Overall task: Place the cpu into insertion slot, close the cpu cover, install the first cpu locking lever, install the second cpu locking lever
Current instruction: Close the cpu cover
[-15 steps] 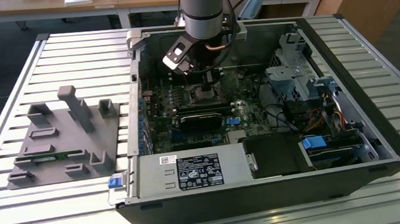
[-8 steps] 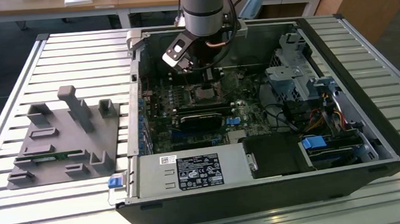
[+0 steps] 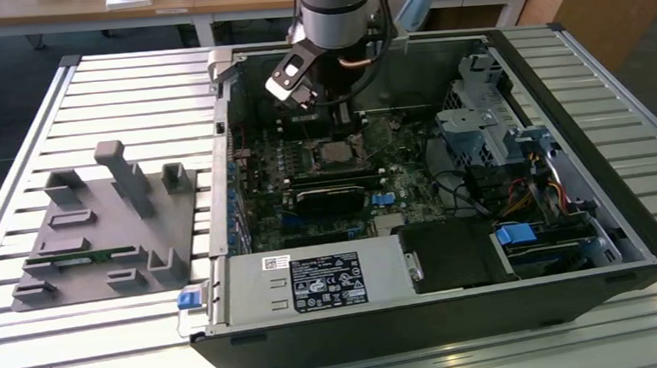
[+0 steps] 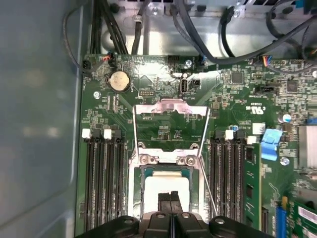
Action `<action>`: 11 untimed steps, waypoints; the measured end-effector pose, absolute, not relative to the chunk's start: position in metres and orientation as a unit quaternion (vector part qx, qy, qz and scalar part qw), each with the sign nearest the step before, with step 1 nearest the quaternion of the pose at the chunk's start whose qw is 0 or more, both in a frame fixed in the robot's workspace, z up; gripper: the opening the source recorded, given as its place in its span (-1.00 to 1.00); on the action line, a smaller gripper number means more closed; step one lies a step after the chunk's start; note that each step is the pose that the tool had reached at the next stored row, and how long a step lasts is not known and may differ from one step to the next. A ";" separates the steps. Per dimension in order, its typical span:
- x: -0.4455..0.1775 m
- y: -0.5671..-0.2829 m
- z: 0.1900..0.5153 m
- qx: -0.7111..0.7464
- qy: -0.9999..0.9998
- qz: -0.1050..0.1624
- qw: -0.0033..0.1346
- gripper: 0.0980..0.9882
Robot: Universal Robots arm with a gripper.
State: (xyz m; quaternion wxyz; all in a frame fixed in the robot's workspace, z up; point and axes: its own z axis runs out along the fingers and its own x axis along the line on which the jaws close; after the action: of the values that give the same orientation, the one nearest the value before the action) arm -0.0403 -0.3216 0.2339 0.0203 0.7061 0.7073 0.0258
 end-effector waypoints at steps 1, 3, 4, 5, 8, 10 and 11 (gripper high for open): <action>-0.040 -0.322 0.237 0.706 0.707 0.026 0.020 -0.98; -0.040 -0.322 0.243 0.706 0.707 0.026 0.020 -0.98; -0.040 -0.322 0.246 0.706 0.707 0.026 0.020 -0.98; -0.040 -0.322 0.249 0.706 0.707 0.026 0.020 -0.98; -0.040 -0.322 0.251 0.706 0.707 0.026 0.020 -0.98; -0.040 -0.324 0.251 0.706 0.707 0.026 0.020 -0.98; -0.040 -0.325 0.251 0.706 0.707 0.026 0.020 -0.98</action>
State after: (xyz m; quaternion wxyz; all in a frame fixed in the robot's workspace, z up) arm -0.0404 -0.3248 0.2512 0.0202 0.7061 0.7073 0.0259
